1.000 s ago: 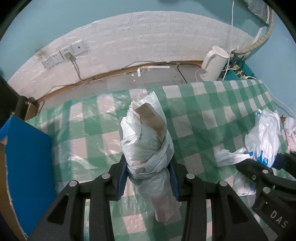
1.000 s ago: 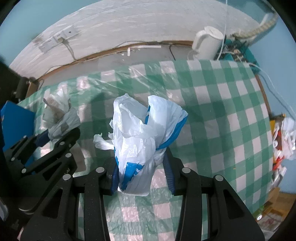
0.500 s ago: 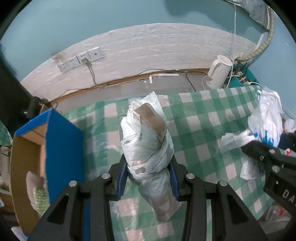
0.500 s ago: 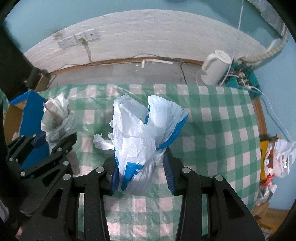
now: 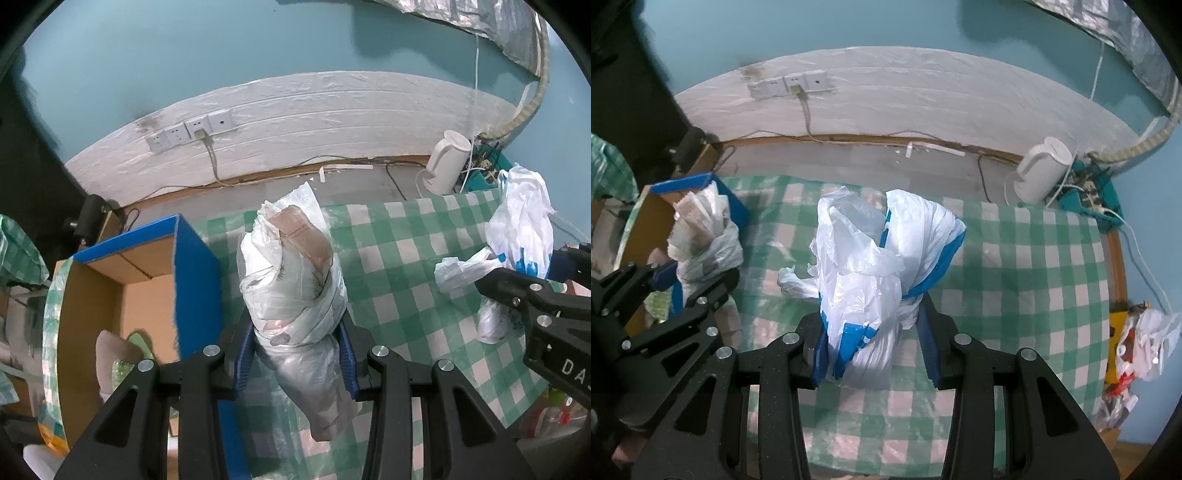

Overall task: Organize soft objects
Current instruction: 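Carry the white bag with the right tool while the left tool carries the bundle to the box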

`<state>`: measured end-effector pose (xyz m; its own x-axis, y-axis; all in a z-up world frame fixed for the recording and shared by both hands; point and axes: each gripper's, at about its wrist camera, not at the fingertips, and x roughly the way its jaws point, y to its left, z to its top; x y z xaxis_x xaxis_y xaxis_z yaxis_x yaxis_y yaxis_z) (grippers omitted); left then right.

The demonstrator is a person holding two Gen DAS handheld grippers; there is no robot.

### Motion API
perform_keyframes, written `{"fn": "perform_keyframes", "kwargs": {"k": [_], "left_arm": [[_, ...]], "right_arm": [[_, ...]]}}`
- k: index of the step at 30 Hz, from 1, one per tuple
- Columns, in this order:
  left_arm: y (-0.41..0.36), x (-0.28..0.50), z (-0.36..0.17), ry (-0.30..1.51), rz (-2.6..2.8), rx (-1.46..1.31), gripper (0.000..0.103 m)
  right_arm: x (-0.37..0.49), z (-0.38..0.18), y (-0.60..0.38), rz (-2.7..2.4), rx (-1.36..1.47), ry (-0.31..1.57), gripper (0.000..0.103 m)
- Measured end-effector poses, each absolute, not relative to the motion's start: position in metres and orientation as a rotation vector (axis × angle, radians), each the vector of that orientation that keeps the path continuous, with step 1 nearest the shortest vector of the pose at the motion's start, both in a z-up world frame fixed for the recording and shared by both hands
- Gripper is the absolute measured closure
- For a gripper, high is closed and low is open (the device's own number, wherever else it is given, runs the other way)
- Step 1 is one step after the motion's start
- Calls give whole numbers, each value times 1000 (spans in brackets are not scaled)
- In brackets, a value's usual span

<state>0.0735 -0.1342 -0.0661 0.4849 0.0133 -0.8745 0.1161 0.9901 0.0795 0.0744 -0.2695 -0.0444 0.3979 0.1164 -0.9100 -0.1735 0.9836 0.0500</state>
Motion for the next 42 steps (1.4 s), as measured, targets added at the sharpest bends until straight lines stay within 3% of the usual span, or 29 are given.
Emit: {"fn": "perform_keyframes", "kwargs": {"k": [42], "left_arm": [[28, 24, -51, 1041, 139, -10, 63]], "right_arm": [[58, -28, -99, 465, -220, 1117, 63]]}}
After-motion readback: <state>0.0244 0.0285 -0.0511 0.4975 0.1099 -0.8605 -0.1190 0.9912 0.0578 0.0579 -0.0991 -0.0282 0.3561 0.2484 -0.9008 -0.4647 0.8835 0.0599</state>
